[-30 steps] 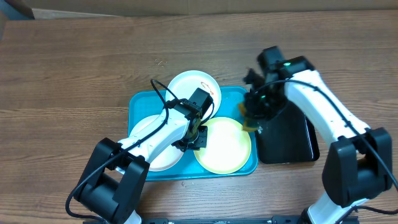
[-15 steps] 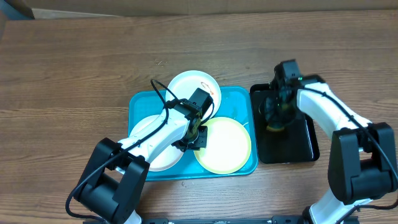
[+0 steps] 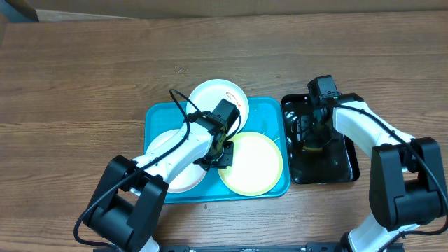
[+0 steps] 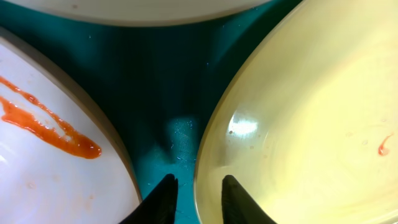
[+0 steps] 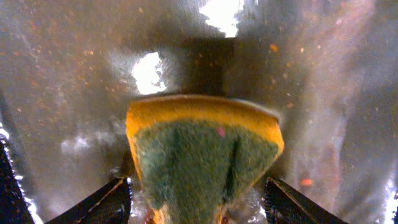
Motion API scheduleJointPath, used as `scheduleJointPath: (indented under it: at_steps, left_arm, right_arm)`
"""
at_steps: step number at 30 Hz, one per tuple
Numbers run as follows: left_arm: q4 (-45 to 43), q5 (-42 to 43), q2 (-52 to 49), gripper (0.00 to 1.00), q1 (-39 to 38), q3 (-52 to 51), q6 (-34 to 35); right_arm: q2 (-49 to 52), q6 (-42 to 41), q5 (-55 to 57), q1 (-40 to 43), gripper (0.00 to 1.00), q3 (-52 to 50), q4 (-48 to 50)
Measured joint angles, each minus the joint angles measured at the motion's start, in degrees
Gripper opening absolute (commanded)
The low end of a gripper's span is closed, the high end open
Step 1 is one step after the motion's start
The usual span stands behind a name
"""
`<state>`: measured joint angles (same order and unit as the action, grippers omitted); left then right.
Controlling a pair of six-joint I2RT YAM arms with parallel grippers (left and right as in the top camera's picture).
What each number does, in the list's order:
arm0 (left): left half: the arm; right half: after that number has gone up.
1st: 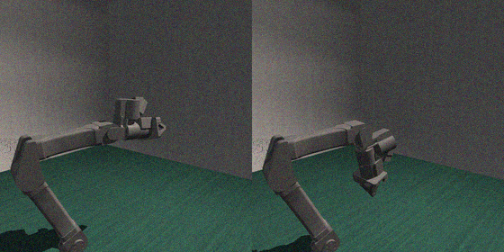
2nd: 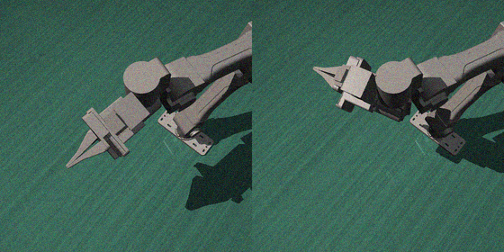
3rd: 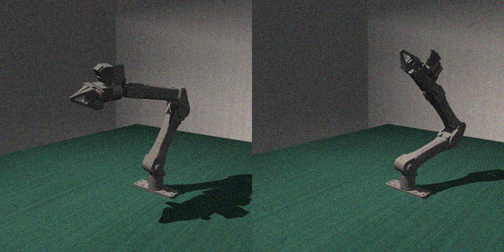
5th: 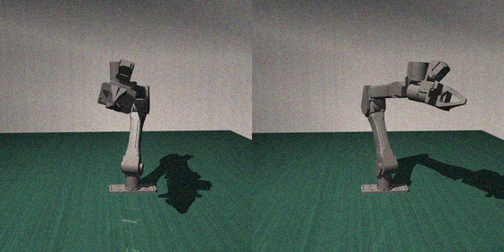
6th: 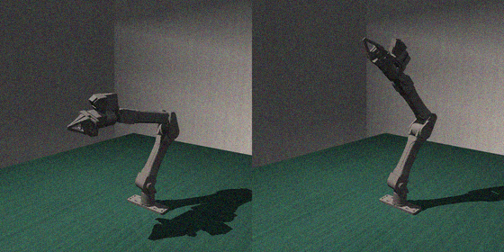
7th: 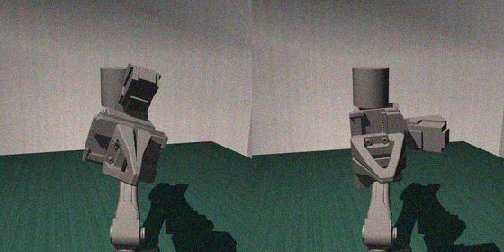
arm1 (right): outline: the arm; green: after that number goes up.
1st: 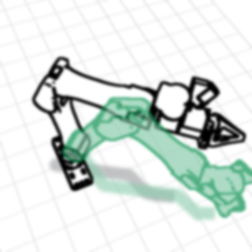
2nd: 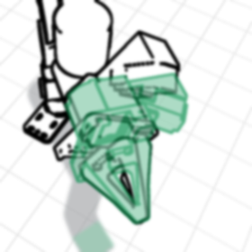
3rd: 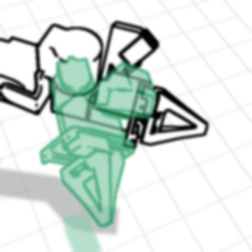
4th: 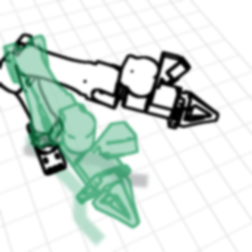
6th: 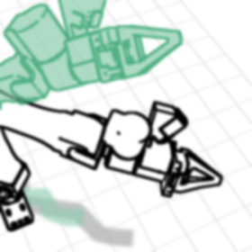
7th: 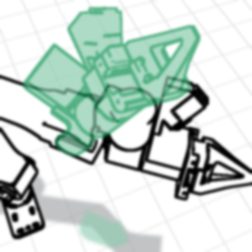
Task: Clean dirty plates on tray and stack at the side
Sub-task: 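Return the sponge to the black tray and rinse it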
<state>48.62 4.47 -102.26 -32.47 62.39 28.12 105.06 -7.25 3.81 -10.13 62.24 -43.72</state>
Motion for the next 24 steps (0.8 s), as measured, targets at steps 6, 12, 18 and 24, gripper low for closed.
scheduleJointPath:
  at_steps: [6, 12, 18, 24]
  left_arm:
    - [-1.6, 0.0, 0.0, 0.24, 0.0, -0.7, 0.0]
    - [-2.0, 0.0, -0.1, 0.14, 0.0, -1.1, 0.1]
    - [-2.3, 0.7, -1.0, 0.07, 0.0, -1.1, 0.1]
    - [-2.5, 0.9, -1.2, 0.17, 0.0, -1.1, 0.0]
  right_arm:
    - [0.0, -0.9, -0.2, 0.0, 0.61, 0.0, -0.7]
    - [0.0, -1.4, -0.7, 0.0, 0.54, 0.0, -0.9]
    - [0.0, -1.3, -1.5, 0.0, 0.04, 0.0, -1.5]
    - [-0.3, -1.5, -2.4, -0.1, 0.56, 0.0, -2.7]
